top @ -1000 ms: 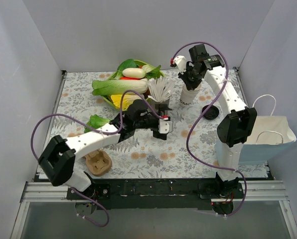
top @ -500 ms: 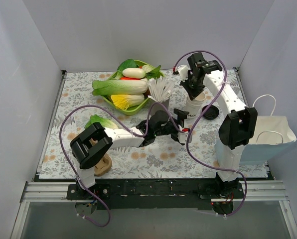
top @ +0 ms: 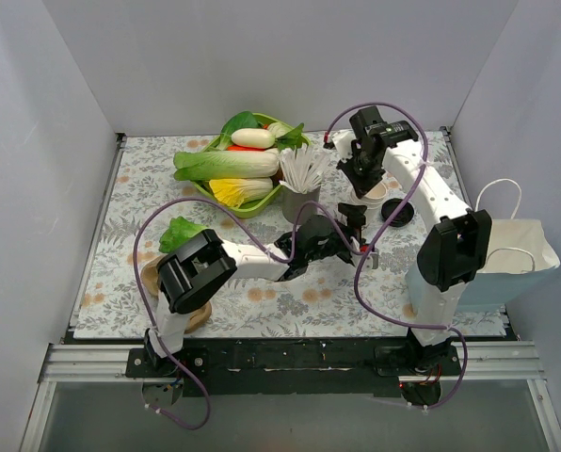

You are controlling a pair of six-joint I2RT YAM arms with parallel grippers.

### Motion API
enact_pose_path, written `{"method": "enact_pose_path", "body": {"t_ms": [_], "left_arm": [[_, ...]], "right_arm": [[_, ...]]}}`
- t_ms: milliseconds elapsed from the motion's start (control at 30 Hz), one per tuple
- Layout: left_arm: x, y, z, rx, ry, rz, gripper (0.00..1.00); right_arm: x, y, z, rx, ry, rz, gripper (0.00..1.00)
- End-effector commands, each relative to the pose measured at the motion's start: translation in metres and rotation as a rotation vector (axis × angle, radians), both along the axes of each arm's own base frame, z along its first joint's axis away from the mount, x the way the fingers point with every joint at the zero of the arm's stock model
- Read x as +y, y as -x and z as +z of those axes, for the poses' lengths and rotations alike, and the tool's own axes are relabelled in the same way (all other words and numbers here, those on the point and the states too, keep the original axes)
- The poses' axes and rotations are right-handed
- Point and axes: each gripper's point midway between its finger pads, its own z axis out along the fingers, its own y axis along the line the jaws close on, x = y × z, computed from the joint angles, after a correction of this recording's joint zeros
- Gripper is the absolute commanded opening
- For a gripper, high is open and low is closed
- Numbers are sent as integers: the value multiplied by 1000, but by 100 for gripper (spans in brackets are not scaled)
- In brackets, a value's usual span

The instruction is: Pack the takeout coffee

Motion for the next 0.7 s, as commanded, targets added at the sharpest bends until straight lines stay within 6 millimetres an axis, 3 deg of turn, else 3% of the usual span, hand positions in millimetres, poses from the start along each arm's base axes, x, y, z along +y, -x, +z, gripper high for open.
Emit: {"method": "enact_pose_path", "body": {"t_ms": [0,367,600,667], "left_arm": [[-7,-19,40,-82,90,80,98],[-9,-39,22,-74,61,175,98],[-4,-36,57,-118,175,188,98],[-3,-33,57,-115,177,182,98]], "right_arm": [[9,2,17,-50,-27,4,1],[13,1,20,-74,-3,14,1],[10,-2,13,-66,20,14,1],[10,-4,13,-71,24,11,1]]}}
